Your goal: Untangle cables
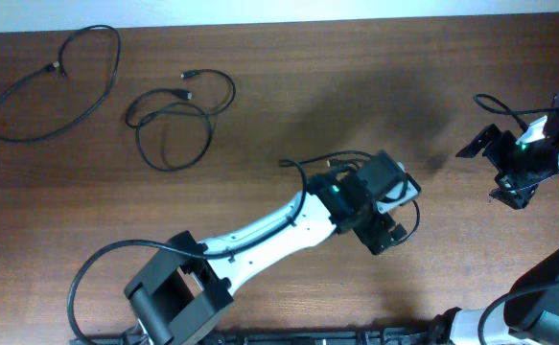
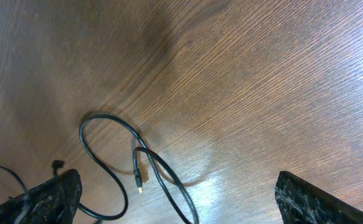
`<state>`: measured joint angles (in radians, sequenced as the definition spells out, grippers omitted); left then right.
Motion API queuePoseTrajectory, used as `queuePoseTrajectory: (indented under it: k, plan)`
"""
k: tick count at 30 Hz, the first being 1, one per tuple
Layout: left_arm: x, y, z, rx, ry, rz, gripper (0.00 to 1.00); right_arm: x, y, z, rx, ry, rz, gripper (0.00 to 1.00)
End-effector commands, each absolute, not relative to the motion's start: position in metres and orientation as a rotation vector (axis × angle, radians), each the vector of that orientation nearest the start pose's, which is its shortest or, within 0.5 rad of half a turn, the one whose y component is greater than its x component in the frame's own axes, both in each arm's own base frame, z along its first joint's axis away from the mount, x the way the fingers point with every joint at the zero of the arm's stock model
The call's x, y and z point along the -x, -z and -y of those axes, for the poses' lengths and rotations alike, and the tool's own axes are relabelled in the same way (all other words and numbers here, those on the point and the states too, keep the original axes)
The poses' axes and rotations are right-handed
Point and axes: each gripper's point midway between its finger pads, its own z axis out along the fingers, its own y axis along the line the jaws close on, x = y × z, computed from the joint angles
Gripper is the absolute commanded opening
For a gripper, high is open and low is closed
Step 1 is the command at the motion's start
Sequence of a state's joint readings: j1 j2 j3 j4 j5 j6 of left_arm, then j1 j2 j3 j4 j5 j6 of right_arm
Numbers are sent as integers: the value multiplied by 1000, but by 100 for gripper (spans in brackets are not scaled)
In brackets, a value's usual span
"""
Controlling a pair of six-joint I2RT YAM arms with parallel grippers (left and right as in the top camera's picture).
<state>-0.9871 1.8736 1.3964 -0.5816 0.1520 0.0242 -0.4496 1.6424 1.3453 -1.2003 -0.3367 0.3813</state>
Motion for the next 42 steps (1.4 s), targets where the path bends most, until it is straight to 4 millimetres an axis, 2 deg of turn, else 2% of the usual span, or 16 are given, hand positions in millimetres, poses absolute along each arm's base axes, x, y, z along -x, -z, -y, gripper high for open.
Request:
queuePoseTrajectory:
  k: [1, 6, 10, 12, 14, 19, 25, 29, 31, 33, 38, 39, 42]
  plan:
    - [-233, -102, 406, -1389, 410, -2257, 99, -304, -136, 89, -1169, -463, -2746, 99]
    - [-234, -103, 419, -1250, 443, -2292, 99, -303, -135, 90, -1171, -447, -2749, 99]
    - [-244, -85, 410, -1039, 379, -2429, 99, -302, -135, 93, -1173, -420, -2750, 99]
    - [-247, -86, 410, -938, 394, -2465, 99, -301, -134, 96, -1175, -395, -2753, 99]
    - [-248, -87, 410, -924, 395, -2464, 99, -301, -134, 96, -1175, -396, -2752, 99]
    - [-278, -72, 390, -835, 175, -2435, 99, -301, -134, 96, -1175, -396, -2753, 99]
    - [-313, -19, 354, -856, 1, -2507, 99, -301, -134, 96, -1175, -396, -2753, 99]
    - [-338, -12, 334, -771, -11, -2541, 99, -301, -134, 96, -1175, -396, -2753, 99]
    - [-344, -11, 330, -747, 38, -2566, 99, -301, -134, 96, -1175, -396, -2753, 99]
    - [-340, -8, 335, -757, 156, -2610, 99, -301, -134, 96, -1175, -396, -2753, 98]
    - [-297, 3, 368, -879, 570, -2730, 99, -301, -134, 96, -1174, -395, -2752, 99]
    - [-289, 2, 373, -902, 617, -2740, 99, -302, -134, 96, -1174, -395, -2752, 99]
    - [-276, 4, 376, -940, 613, -2755, 99, -302, -134, 96, -1173, -395, -2749, 99]
